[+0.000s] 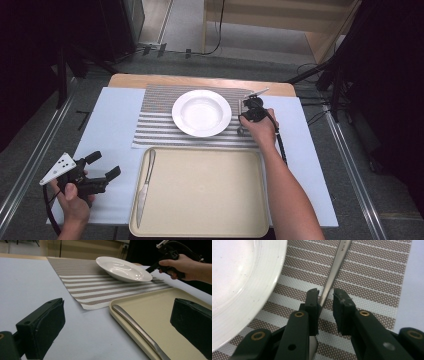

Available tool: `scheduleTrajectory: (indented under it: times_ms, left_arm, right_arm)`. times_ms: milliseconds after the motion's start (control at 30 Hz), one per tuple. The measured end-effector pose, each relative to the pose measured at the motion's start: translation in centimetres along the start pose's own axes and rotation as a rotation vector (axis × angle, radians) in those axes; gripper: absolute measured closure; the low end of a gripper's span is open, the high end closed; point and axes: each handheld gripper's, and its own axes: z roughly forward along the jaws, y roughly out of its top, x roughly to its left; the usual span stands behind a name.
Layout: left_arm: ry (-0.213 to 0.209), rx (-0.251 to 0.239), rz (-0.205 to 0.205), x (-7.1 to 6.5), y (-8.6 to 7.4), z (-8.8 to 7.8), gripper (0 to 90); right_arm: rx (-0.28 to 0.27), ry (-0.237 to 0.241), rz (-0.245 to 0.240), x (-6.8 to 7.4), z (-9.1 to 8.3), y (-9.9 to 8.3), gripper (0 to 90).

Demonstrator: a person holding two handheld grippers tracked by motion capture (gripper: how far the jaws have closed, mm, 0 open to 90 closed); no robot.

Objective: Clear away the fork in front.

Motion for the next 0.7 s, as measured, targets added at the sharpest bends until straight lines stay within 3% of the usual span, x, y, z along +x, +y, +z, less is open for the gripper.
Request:
scheduleTrajectory:
  times_ms: [267,367,700]
  left_arm:
    - [0.001,0.003,0.0,0.0,0.0,0.0,0.0]
    - [0.021,0.009,-0.004,0.0,0.0,0.1,3.4]
    - [0.021,0.009,0.008,-0.2,0.0,0.1,3.4]
  right_arm:
    - [0.023,-0.025,0.026,0.4,0.4,0.1,80.5]
    - [0.033,-0.028,0.045,0.1,0.2,0.0,82.9]
    - [0.058,-0.021,0.022,-1.1,-0.8,-1.4,83.1]
